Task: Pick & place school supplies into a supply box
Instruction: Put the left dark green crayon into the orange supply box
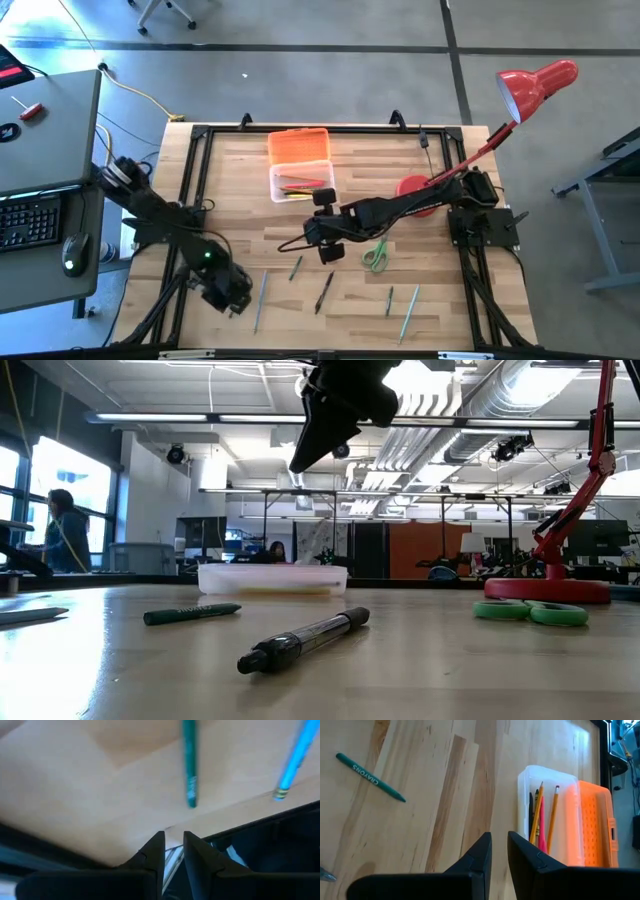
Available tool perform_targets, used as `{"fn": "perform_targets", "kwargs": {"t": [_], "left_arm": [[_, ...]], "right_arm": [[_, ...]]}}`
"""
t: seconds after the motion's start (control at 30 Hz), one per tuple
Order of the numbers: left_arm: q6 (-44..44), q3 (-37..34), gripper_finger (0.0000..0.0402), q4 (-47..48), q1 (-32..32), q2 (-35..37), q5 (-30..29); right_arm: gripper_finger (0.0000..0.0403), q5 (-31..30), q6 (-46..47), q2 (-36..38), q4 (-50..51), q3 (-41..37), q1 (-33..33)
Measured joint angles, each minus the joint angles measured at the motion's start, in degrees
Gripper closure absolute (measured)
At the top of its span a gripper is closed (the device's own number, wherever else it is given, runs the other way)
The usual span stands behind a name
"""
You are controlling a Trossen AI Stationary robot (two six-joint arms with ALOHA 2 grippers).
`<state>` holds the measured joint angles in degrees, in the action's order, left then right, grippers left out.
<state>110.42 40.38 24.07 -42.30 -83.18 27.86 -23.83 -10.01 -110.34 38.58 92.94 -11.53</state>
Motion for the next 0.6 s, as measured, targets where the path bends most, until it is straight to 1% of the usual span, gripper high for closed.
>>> {"fn": "perform_targets", "kwargs": {"t": [0.2,0.43,0.6], "left_arm": [[-7.4,0.0,0.0302,-4.9,5.3,-4.2,1.0],[-12.4,0.1,0.0302,-3.9,8.8,-6.8,3.4],[-12.7,0.0,0.0302,-1.8,8.9,-6.8,4.5]], "right_arm": [[0.0361,0.1,1.7,0.0,0.2,0.0,0.0],[0.0366,0.3,1.6,0.0,0.5,0.0,0.0],[0.0367,0.4,1.0,0.0,0.6,0.0,0.0]]}}
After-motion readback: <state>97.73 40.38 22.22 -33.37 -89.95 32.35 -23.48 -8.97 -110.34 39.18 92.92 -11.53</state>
